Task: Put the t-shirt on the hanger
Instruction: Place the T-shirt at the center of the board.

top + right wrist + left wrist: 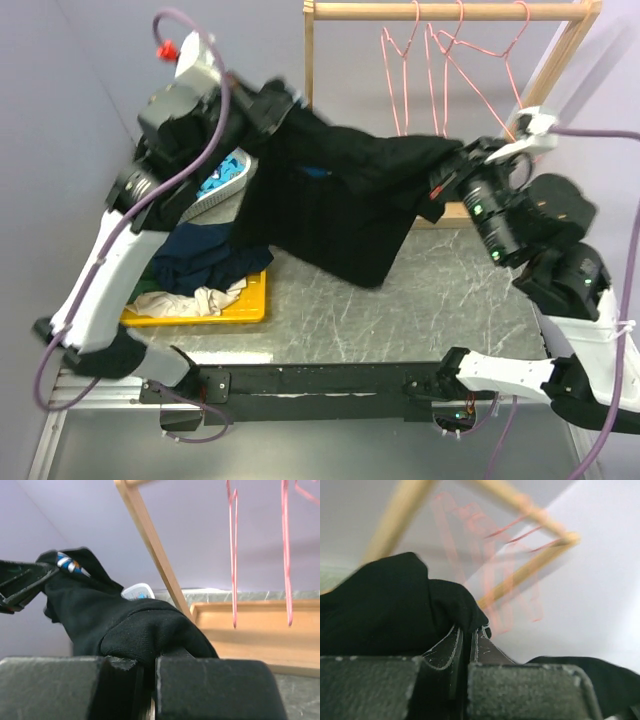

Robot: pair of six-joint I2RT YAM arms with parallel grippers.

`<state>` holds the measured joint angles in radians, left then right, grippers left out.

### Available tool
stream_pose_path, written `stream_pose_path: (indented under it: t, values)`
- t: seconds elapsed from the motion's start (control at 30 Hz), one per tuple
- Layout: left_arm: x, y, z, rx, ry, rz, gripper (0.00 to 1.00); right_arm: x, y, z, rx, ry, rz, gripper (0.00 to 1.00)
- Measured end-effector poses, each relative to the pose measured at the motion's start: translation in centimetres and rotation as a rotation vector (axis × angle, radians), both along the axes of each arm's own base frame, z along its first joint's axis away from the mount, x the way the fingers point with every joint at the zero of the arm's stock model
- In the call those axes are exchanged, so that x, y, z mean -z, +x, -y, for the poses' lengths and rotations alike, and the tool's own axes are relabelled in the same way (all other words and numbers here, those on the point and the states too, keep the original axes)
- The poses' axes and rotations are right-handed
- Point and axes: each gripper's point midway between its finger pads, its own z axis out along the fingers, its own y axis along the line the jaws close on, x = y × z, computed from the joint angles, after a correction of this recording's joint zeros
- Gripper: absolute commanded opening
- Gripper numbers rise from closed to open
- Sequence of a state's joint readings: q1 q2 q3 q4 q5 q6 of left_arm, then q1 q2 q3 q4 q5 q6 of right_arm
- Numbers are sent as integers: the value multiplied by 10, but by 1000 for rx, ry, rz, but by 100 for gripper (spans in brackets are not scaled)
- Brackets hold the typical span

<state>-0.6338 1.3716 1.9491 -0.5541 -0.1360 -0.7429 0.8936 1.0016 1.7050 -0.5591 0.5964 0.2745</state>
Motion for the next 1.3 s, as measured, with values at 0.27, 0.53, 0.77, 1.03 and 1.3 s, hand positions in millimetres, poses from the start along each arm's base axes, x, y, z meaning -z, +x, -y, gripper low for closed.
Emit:
stream_pose_path:
  t: [0.27, 0.53, 0.77, 1.03, 1.3]
  values:
    - [-54, -9, 45, 86, -55, 129, 1, -55, -19, 28, 18, 102, 91, 0]
    - [38, -12, 36, 49, 38, -23, 1, -5, -16, 17, -9, 80, 12, 0]
    - [218, -13, 38, 51, 185, -302, 1, 174, 0, 3, 30, -47, -297, 0]
    - [396, -25, 53, 121, 392, -636, 13, 392, -2, 35, 129, -101, -784, 12]
    - [396, 8, 82, 161, 461, -589, 80, 431, 35, 56, 168, 17, -928, 78]
